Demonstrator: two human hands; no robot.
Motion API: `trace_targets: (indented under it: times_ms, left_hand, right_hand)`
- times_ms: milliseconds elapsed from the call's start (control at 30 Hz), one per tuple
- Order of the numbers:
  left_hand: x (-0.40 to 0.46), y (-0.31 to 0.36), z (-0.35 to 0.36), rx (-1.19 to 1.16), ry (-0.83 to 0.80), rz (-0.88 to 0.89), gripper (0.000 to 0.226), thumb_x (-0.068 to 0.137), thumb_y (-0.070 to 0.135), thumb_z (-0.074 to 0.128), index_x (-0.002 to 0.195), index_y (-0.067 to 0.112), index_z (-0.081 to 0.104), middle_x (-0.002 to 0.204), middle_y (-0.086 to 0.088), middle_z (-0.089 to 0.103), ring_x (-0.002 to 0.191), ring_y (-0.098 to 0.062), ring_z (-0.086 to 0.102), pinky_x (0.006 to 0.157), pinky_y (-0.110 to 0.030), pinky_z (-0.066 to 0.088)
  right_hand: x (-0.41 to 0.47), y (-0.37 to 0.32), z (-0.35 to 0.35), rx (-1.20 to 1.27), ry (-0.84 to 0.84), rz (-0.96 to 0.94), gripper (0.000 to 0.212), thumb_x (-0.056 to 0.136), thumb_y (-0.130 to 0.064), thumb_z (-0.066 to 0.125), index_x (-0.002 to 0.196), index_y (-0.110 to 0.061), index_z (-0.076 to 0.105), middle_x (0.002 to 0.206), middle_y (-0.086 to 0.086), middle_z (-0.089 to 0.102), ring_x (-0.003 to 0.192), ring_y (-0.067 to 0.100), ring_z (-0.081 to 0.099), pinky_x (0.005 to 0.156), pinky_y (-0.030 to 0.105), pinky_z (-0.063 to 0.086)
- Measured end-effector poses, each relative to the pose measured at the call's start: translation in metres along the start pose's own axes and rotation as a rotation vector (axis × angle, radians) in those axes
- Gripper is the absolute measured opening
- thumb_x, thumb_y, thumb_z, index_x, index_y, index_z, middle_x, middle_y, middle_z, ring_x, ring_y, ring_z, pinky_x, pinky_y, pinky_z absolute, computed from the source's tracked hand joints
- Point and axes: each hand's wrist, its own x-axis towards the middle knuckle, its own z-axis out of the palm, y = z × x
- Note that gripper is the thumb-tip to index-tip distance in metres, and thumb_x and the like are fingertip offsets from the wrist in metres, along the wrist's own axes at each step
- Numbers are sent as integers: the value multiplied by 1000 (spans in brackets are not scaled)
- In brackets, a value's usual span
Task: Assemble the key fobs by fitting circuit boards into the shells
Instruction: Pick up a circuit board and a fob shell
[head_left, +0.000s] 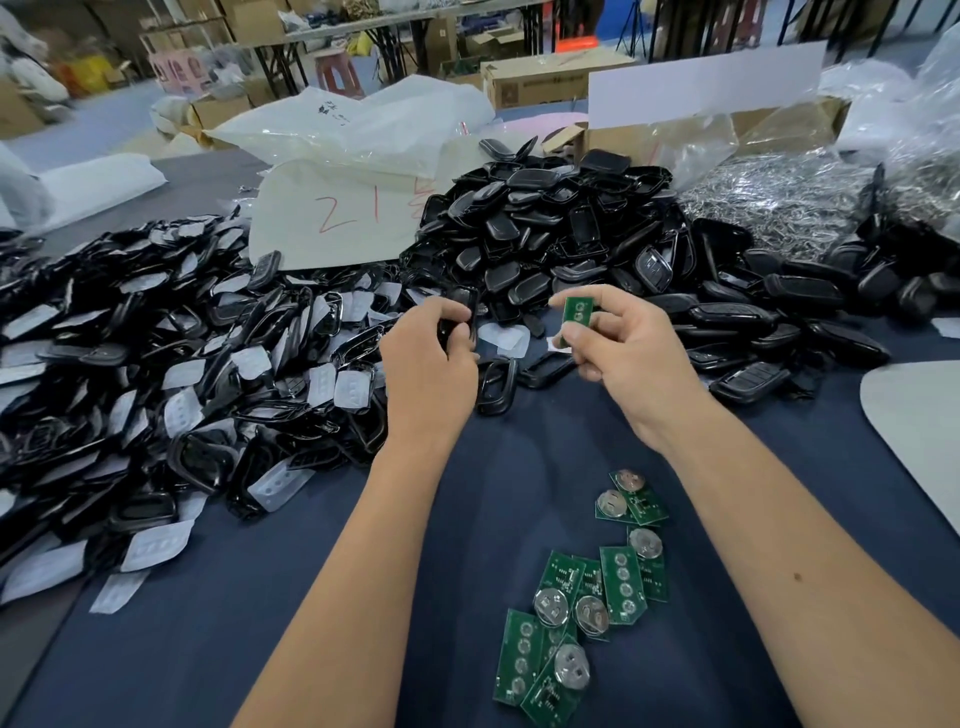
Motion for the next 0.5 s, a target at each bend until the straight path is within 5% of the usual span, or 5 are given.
trace_targets:
  times_ms: [100, 233, 333, 500]
  left_hand:
    - [-4, 5, 0, -182, -54, -93, 32, 92, -4, 64, 103, 25, 57, 78, -1, 74, 66, -13, 75, 71, -31, 63]
    - [-9, 12, 8, -367, -162, -248, 21, 90, -1, 71, 101, 15, 65, 82, -3, 79, 68, -20, 77, 66, -29, 61]
    - [-12, 16, 12, -457, -234, -336, 15, 92, 0, 72, 95, 15, 74, 80, -2, 78, 66, -18, 75, 66, -24, 58]
    - [-12, 17, 12, -546, -286, -425, 26, 99, -3, 59, 95, 13, 79, 84, -6, 78, 68, -19, 75, 66, -20, 58]
  right_hand:
    - [1, 1, 1, 34, 54, 14, 31, 103, -6, 60, 124, -28, 66, 78, 0, 67, 58, 6, 47, 51, 18, 40]
    - [1, 4, 3, 34, 161, -16, 10, 102, -8, 63, 105, -17, 65, 73, 2, 64, 55, 10, 50, 48, 23, 41]
    - [2, 5, 3, -53, 170, -80, 28, 104, -9, 56, 103, -27, 78, 63, -6, 52, 56, 11, 45, 51, 24, 43]
    - [-2, 2, 7, -155, 217, -164, 6, 97, -18, 71, 93, -19, 75, 60, -3, 65, 45, 14, 60, 51, 29, 53]
